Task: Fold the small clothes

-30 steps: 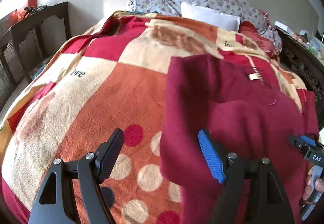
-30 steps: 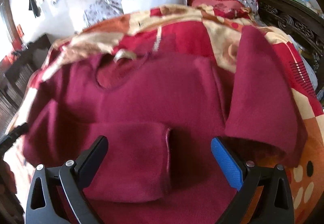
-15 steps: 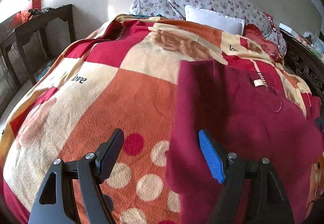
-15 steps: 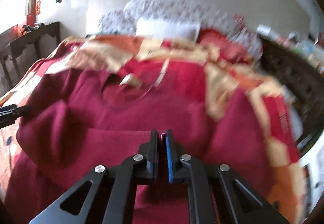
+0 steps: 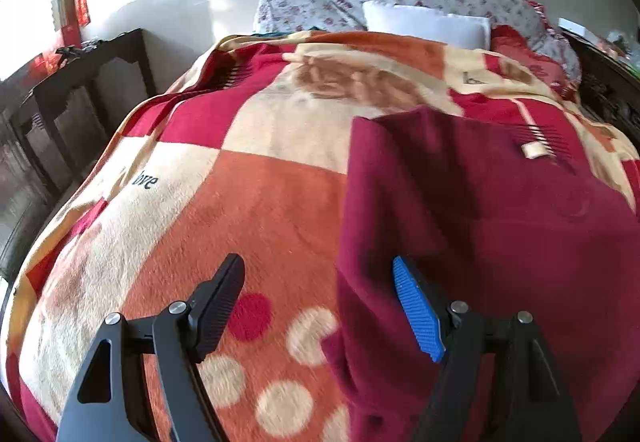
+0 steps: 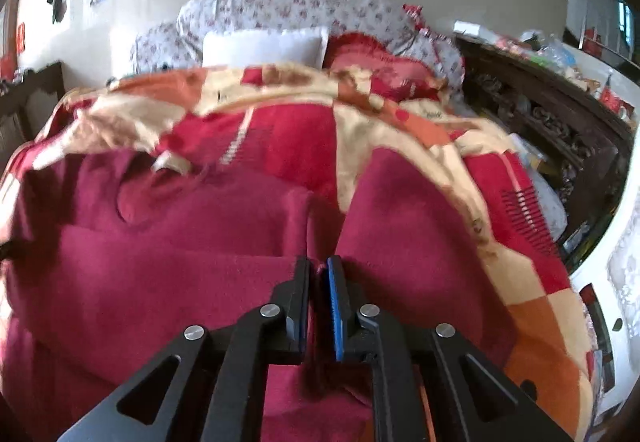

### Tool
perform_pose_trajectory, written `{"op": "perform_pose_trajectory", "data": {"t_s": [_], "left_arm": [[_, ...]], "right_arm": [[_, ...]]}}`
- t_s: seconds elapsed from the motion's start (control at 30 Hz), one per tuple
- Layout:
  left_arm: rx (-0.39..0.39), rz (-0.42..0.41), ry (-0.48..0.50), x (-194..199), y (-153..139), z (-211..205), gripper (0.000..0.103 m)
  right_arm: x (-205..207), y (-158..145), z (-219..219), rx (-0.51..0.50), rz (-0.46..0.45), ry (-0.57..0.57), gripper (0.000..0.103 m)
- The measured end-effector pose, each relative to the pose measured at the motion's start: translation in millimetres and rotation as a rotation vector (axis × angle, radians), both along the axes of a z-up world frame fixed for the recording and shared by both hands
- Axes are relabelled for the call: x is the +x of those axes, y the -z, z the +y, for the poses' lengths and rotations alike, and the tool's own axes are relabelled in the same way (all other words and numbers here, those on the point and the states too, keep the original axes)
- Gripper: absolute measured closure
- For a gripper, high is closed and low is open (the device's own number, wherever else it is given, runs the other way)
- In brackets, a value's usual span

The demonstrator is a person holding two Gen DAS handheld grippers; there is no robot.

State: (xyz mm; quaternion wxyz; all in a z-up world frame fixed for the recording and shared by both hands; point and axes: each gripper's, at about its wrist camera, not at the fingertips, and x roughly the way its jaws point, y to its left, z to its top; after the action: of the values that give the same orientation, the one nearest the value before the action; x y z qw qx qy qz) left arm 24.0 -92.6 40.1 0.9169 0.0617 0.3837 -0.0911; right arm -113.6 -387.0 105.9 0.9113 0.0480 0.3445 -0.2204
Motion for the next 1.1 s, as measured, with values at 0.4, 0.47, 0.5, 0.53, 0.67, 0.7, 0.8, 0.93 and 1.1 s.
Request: {"op": "perform_pose_trajectory", "data": {"t_s": [0.4, 0.47, 0.5, 0.53, 0.67, 0.7, 0.8, 0.93, 1.1], "left_arm": [[-0.02, 0.063, -0.063, 43.1, 18.8, 9.7, 0.024], [-0.053, 0.077, -0.069, 39.7, 13.7, 18.5, 0.024], [-0.063, 0.077, -0.071, 35.9, 10.7, 22.1, 0.024], [-0.074, 0.075, -0.068, 30.2, 7.4, 26.2, 0.024], [-0.079, 0.066, -0.028, -3.3, 3.4, 36.3, 0.024], [-0.079, 0.069, -0.014, -10.1, 4.7, 36.7, 0.024], [-0.079, 0.08, 0.016, -30.9, 14.5, 37.0, 0.024], [-0.091, 0.086, 0.025, -32.3, 22.3, 36.7, 0.023], [-0.153, 0.108, 0.019, -26.2, 27.5, 44.4, 0.021]], "right_arm": [[48.5, 44.1, 49.5, 0.007, 0.102, -0.213, 0.056], [47.2, 37.8, 51.5, -0.003, 0.103, -0.203, 0.058], [45.7, 32.2, 52.7, 0.008, 0.095, -0.203, 0.058], [42.4, 25.2, 54.8, 0.038, 0.065, -0.222, 0.056], [53.5, 3.9, 82.9, 0.205, -0.022, -0.42, 0.056], [59.6, 2.7, 89.6, 0.228, -0.03, -0.453, 0.056], [94.7, -0.6, 125.9, 0.26, -0.046, -0.59, 0.056], [134.1, 5.0, 176.6, 0.234, -0.02, -0.733, 0.056], [176.0, 32.1, 210.6, 0.169, 0.11, -0.785, 0.076]]}}
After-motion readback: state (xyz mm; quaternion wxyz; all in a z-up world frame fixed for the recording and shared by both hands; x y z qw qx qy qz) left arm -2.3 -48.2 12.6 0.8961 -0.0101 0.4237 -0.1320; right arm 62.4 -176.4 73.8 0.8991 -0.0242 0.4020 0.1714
